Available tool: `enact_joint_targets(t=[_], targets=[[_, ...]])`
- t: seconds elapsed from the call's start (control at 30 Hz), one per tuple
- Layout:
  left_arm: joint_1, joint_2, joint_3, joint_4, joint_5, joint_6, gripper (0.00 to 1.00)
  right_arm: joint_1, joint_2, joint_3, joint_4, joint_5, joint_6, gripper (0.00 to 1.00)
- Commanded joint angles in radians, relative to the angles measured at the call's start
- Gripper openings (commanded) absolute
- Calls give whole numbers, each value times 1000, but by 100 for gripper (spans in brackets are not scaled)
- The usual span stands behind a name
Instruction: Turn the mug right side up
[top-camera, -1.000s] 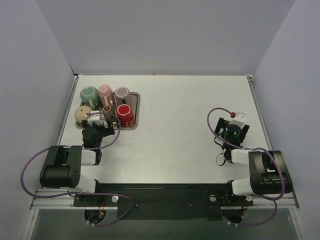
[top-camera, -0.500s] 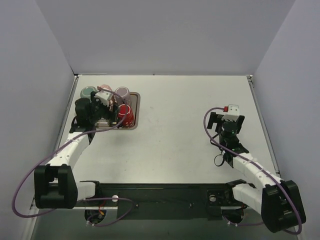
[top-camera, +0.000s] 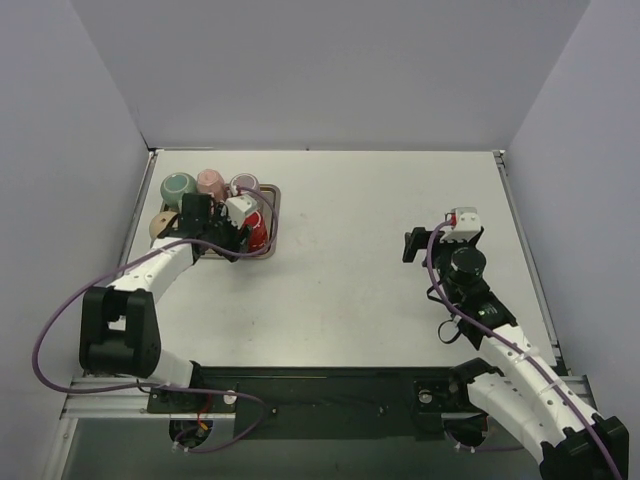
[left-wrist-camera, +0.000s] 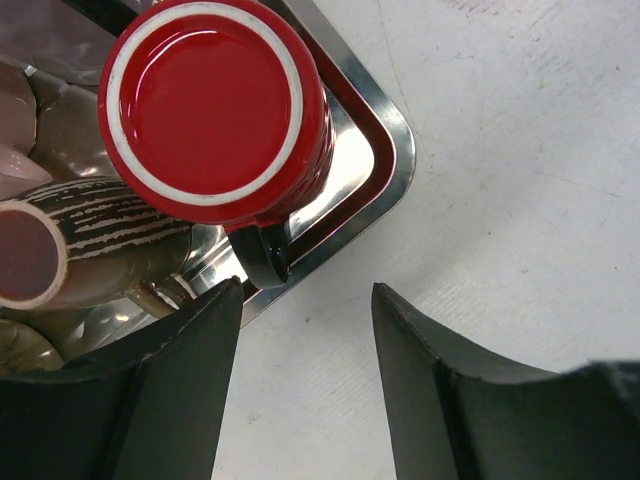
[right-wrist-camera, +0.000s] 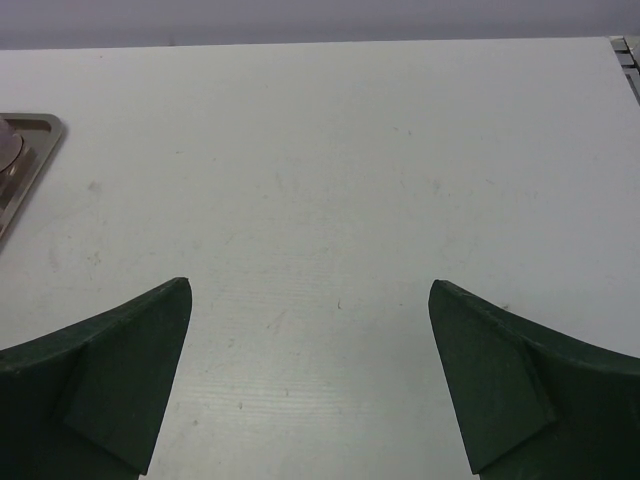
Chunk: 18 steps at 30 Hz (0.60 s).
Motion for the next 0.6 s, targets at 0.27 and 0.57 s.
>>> enact_joint_targets(t=[0.27, 0.57], targets=[[4, 170, 49, 183, -106, -26, 51, 22, -9, 53, -130, -72, 0, 100], [5, 228, 60, 241, -59, -35, 29, 50, -25, 71, -147, -99, -16, 100]])
